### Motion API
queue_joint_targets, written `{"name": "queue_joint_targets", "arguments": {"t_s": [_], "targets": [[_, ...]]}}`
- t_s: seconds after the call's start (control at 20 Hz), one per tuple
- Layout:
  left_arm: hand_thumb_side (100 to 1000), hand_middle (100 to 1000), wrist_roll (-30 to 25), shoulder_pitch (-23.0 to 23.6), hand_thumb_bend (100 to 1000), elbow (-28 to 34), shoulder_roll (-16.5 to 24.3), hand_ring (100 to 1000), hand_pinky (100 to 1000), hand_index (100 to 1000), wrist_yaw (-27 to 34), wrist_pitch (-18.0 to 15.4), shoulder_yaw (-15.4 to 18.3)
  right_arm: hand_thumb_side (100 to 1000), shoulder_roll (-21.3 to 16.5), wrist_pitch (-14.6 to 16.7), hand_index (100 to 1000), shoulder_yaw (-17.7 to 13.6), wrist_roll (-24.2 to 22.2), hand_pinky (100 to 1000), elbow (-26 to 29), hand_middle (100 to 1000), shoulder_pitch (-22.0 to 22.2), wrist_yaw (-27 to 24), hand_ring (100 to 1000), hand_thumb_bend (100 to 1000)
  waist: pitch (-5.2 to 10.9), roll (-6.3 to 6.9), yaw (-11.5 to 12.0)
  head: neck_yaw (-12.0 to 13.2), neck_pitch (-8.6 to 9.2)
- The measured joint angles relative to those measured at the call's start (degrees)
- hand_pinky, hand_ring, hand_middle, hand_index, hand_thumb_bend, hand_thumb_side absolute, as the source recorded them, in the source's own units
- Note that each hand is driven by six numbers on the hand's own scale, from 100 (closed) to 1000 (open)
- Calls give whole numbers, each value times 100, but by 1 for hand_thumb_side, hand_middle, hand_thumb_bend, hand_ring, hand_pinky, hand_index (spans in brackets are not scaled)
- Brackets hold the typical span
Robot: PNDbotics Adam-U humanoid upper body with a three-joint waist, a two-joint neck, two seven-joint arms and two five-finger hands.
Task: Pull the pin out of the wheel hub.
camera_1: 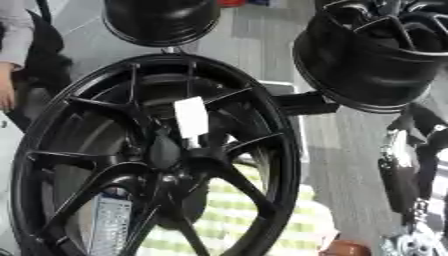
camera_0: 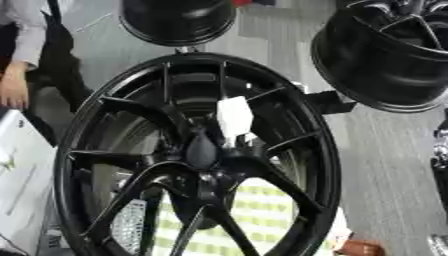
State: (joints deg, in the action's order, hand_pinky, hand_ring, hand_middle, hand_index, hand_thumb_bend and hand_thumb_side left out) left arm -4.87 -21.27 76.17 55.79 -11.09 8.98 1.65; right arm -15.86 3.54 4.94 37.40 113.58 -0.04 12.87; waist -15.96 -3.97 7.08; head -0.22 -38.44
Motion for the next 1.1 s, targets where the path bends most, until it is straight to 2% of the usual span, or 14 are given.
{"name": "queue_joint_targets", "arguments": {"t_s": [0.35,0.45,0.55,0.65,0.9,1.1], "targets": [[567,778,139,0,100,-27,-46,777,844,828,22,54,29,643,1,-1,787,0,1,685,0,694,1,-1,809,100,0,0,-1,-2,0],[580,738,206,6,100,76,-56,737,816,794,138,73,54,643,1,-2,787,0,2,685,0,694,2,-1,809,100,0,0,-1,-4,0],[576,699,325,43,100,428,-120,694,792,762,397,82,104,642,1,-2,787,-2,2,686,0,694,3,-1,809,100,0,-5,5,-8,0],[594,705,538,124,100,1061,-227,688,793,770,783,18,184,641,1,4,788,-5,8,686,0,695,3,-1,809,100,0,-25,29,-11,0],[633,685,1424,446,100,3106,-678,669,779,771,1982,-492,319,640,-2,30,788,-36,34,688,0,697,-21,4,810,100,0,-44,58,-23,0],[651,690,1654,682,100,3661,-1123,676,784,776,2559,-1431,229,639,-6,30,792,-36,30,689,0,703,-46,7,815,100,-3,-76,63,-15,0]]}}
